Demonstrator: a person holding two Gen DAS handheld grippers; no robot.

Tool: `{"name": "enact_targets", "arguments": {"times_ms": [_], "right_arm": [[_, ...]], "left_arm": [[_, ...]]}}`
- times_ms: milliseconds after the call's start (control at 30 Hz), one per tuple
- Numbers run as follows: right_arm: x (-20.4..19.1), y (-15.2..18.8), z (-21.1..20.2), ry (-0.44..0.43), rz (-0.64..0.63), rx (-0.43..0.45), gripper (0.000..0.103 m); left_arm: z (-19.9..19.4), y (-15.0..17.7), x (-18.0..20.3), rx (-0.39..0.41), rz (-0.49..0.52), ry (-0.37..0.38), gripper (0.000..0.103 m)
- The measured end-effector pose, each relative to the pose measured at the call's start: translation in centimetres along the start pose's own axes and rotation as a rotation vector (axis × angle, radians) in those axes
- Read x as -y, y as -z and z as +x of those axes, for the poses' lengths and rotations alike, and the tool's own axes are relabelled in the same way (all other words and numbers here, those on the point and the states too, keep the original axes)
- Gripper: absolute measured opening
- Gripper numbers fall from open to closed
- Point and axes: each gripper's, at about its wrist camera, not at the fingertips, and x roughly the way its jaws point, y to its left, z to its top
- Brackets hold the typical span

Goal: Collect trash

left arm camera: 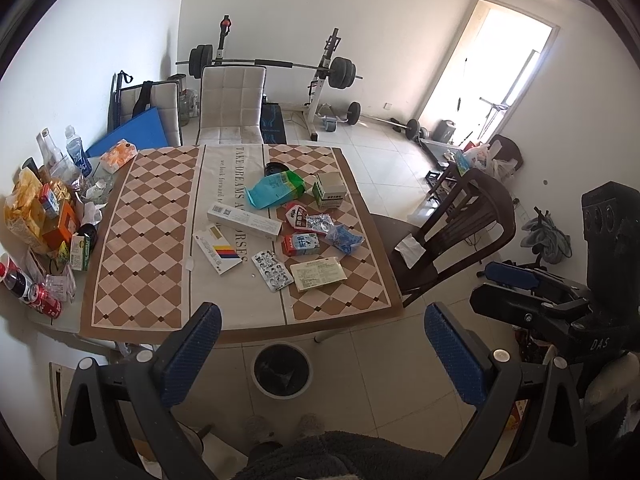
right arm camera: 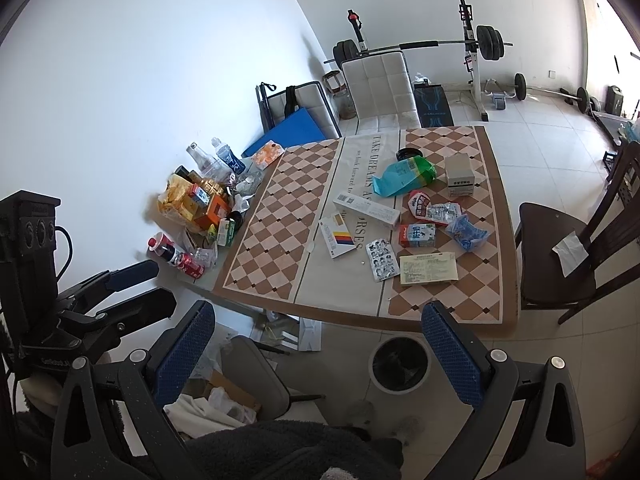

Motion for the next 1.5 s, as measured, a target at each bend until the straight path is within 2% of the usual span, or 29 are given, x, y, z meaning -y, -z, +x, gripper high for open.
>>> {"name": "enact_targets", "arguments": {"times_ms": [200, 267, 400, 467, 533, 667, 767, 900, 1067, 1167, 1333, 1433, 1500], "right_arm": [[0.0, 0.1, 0.2, 0.000, 0.006, 0.002, 0.103], [0.5, 0.2, 0.0, 0.005, 0.015, 0.003, 0.103], [1.7, 0.4, 0.6, 0.071, 0.084, 0.013, 0.103], [2.7, 0.4, 1.8, 0.132, 0.127, 0.011, 0.103], [4.4, 0.3, 3.3, 0.183, 0.167, 0.001, 0.103], [8.6, 0.2, 6.9, 0.268, 0.222, -0.081, 0.103], [13.5, -0.4, 10.7, 0.310, 0.244, -0.144, 0.103], [19.1, -2.0, 17.8, 0.402, 0.186, -0.251, 0.103], [27.9, -5.5, 28.3, 0.370, 0.174, -0.395, 0.103], [31.3, -7.5, 34.5, 0.363, 0.119, -0.461, 0.103], [34.0, -9.2, 43.0, 0.349, -0.002, -0.582, 0.103], [34.8, -9.4, 46.3, 0.327, -0.045, -0.627, 0.101], [35.1, -9.5, 47.9, 0.310, -0.059, -0.654, 0.093]], "left_arm": [[0.3, -0.1, -0.7, -0.008, 0.010, 0.016, 0.103], [0.7, -0.4, -1.3, -0.001, 0.016, -0.021, 0.103], [3.3, -0.9, -3.0, 0.031, 0.060, -0.243, 0.103], [5.8, -1.0, -4.1, 0.016, 0.073, -0.308, 0.103], [9.1, -0.9, -5.2, -0.027, 0.059, -0.362, 0.103], [16.7, 0.4, -7.4, -0.177, -0.040, -0.367, 0.103], [22.6, 1.6, -8.3, -0.294, -0.102, -0.396, 0.103], [28.6, 2.7, -9.0, -0.414, -0.195, -0.458, 0.103], [35.2, 1.7, -9.8, -0.487, -0.356, -0.493, 0.103], [39.3, 0.8, -10.7, -0.530, -0.472, -0.473, 0.103], [45.3, -0.2, -11.8, -0.603, -0.607, -0.419, 0.103], [47.4, -0.7, -11.8, -0.633, -0.634, -0.417, 0.102], [48.2, -0.9, -11.8, -0.647, -0.636, -0.427, 0.098]]}}
